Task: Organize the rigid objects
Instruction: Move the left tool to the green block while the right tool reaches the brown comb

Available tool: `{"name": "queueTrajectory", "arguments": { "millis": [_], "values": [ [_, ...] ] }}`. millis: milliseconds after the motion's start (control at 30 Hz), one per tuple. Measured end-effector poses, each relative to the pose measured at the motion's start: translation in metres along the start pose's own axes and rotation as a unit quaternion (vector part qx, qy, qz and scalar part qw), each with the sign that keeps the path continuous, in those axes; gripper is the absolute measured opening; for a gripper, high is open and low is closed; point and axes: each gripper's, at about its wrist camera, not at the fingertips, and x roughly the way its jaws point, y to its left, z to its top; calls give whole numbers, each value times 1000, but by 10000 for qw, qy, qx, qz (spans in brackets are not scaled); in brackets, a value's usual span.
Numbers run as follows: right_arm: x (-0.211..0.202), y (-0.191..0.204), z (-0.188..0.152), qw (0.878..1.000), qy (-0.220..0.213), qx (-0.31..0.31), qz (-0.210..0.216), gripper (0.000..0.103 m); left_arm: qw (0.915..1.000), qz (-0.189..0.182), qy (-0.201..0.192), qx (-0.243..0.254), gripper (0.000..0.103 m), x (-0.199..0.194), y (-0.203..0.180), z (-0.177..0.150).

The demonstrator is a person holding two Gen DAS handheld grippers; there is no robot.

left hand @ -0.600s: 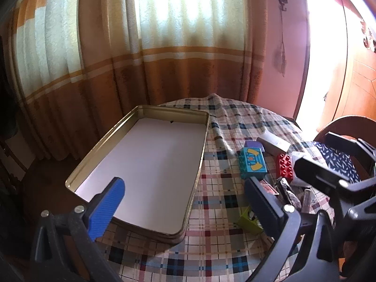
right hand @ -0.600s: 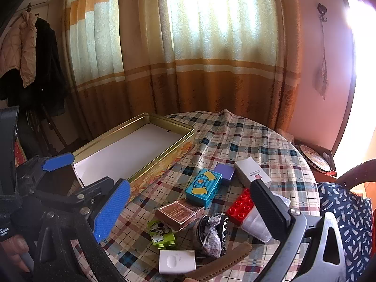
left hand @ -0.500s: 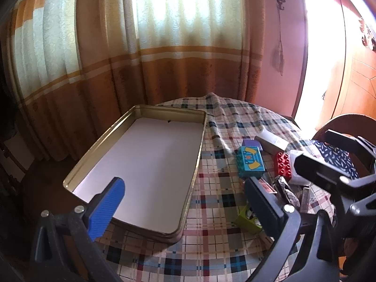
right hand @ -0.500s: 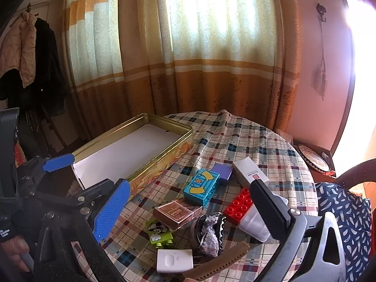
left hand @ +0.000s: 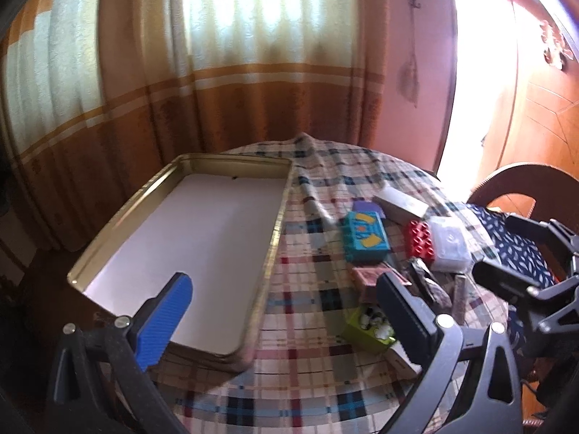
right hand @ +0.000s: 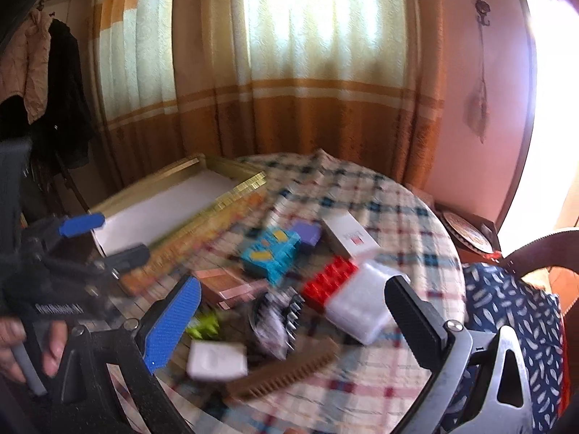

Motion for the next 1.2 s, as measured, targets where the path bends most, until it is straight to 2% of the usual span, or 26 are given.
{"name": "queueTrajectory", "arguments": {
  "millis": [167, 267, 400, 600, 667, 767, 900, 1000, 1100, 1200],
  "values": [
    [9, -5, -24, 9996, 230, -149, -18, 103, 9992, -226, -14, 339, 103, 3, -19, -6],
    [13, -1, -34, 9991, 317, -228, 143, 103, 9982, -356, 0, 482, 103, 4, -27, -10],
    [16, 4, -38, 9980, 355, -296, 425, 103, 9979, -435, 113, 477, 103, 11, -27, -13],
    [19, -2, -40, 9971, 474, -171, 576, 103, 9972, -430, 191, 587, 103, 16, -31, -18],
    [20, -3, -40, 9972, 519, -152, 525, 102, 9969, -441, 254, 595, 103, 19, -32, -20],
    [26, -4, -42, 9971, 702, -235, 174, 102, 9968, -436, 295, 605, 103, 22, -32, -22],
    [29, -21, -41, 9944, 1043, 188, -25, 102, 9965, -452, 323, 617, 103, 27, -33, -25],
    [23, -27, -39, 9930, 1106, 366, -184, 101, 9962, -519, 364, 596, 101, 31, -33, -26],
    [26, -26, -39, 9888, 1201, 870, 152, 97, 9963, -485, 336, 632, 101, 31, -34, -27],
    [36, -14, -39, 9875, 1267, 931, 138, 91, 9962, -484, 333, 646, 100, 31, -34, -27]
  ]
}}
